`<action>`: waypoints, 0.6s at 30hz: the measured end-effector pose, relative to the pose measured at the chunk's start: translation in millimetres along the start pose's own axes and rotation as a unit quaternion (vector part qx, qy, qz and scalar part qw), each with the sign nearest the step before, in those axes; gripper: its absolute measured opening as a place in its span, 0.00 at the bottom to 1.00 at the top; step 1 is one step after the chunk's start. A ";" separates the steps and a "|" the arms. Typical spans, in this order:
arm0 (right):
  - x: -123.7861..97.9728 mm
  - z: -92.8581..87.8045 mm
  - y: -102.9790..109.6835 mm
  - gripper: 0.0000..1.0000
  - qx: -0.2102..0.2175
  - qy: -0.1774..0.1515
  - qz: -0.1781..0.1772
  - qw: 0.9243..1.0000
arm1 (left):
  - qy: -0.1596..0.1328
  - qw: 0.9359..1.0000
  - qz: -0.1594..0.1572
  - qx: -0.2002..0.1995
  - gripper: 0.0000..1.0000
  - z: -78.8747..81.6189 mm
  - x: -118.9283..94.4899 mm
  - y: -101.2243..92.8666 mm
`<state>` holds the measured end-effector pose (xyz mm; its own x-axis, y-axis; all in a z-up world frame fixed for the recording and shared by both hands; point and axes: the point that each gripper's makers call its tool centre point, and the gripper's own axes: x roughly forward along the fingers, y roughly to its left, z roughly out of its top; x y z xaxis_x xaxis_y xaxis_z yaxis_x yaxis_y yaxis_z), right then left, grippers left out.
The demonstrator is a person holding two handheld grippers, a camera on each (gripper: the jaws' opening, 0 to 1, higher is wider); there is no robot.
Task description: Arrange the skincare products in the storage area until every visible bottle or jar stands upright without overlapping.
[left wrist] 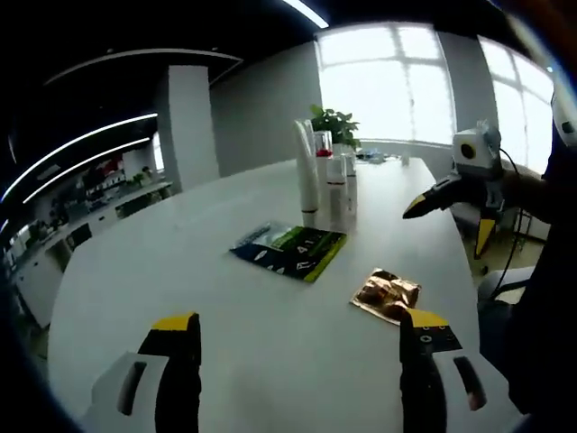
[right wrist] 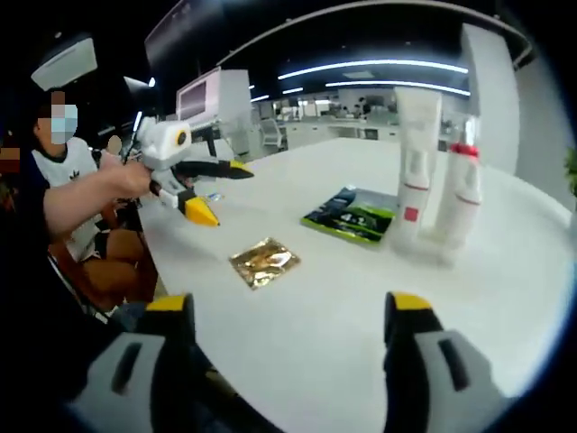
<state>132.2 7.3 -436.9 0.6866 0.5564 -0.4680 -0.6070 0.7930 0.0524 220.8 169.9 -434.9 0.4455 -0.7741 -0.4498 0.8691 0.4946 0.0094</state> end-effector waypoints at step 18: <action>7.2 10.1 -7.0 0.84 -0.105 0.037 0.021 0.994 | 0.030 0.999 -0.041 0.009 0.78 -10.5 -6.7 -22.9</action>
<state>145.5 8.3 -431.7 0.6323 0.5617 -0.5336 -0.7099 0.6958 -0.1089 195.6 168.0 -441.4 0.3590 -0.7870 -0.5017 0.9061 0.4227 -0.0147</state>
